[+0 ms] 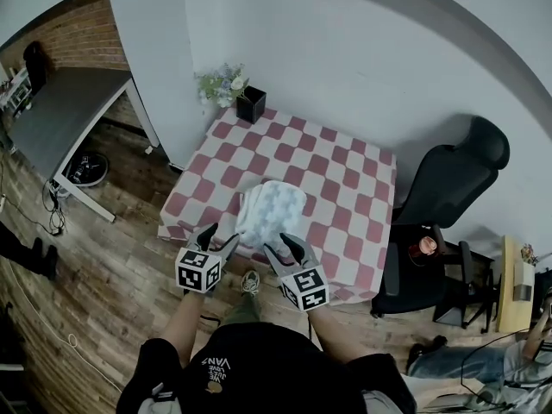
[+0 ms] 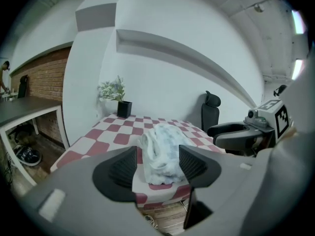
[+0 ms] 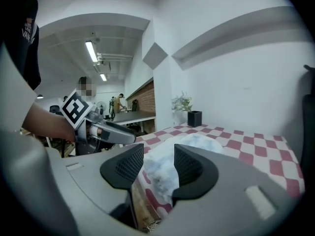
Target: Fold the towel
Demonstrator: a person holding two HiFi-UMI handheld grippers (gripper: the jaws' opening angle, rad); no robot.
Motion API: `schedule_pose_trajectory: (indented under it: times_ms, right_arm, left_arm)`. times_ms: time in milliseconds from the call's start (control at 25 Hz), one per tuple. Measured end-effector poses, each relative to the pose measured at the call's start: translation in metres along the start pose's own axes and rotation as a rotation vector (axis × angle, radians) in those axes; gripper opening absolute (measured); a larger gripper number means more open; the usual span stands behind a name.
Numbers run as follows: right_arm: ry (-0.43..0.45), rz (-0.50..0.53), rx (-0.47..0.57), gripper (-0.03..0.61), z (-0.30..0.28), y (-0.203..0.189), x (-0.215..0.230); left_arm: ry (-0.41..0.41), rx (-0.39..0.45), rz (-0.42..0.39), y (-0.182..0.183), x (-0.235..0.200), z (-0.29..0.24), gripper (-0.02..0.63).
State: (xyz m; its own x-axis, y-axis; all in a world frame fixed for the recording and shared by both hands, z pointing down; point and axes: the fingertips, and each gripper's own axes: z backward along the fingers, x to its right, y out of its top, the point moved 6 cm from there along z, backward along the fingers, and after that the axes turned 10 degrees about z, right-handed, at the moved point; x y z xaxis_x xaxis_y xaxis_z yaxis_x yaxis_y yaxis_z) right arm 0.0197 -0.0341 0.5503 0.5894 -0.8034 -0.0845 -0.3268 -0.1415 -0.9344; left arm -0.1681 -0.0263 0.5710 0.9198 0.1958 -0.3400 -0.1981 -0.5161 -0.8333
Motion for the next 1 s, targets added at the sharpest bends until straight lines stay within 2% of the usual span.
schedule_pose_trajectory:
  times_ms: [240, 400, 560, 760, 1000]
  right_arm:
    - [-0.113, -0.082, 0.043, 0.182, 0.058, -0.012, 0.011]
    - [-0.174, -0.129, 0.075, 0.133, 0.091, -0.021, 0.010]
    - [-0.217, -0.173, 0.107, 0.095, 0.123, -0.025, 0.005]
    - [-0.281, -0.196, 0.132, 0.026, 0.151, -0.029, 0.000]
    - [-0.346, -0.233, 0.130, 0.006, 0.166, -0.032, -0.010]
  left_arm:
    - [-0.054, 0.038, -0.044, -0.006, 0.043, 0.012, 0.267]
    - [-0.098, 0.048, -0.081, -0.017, 0.071, 0.023, 0.259]
    - [-0.121, 0.075, -0.105, -0.022, 0.094, 0.037, 0.184]
    - [-0.144, 0.106, -0.171, -0.028, 0.115, 0.049, 0.050]
    - [-0.230, 0.100, -0.223, -0.032, 0.127, 0.054, 0.003]
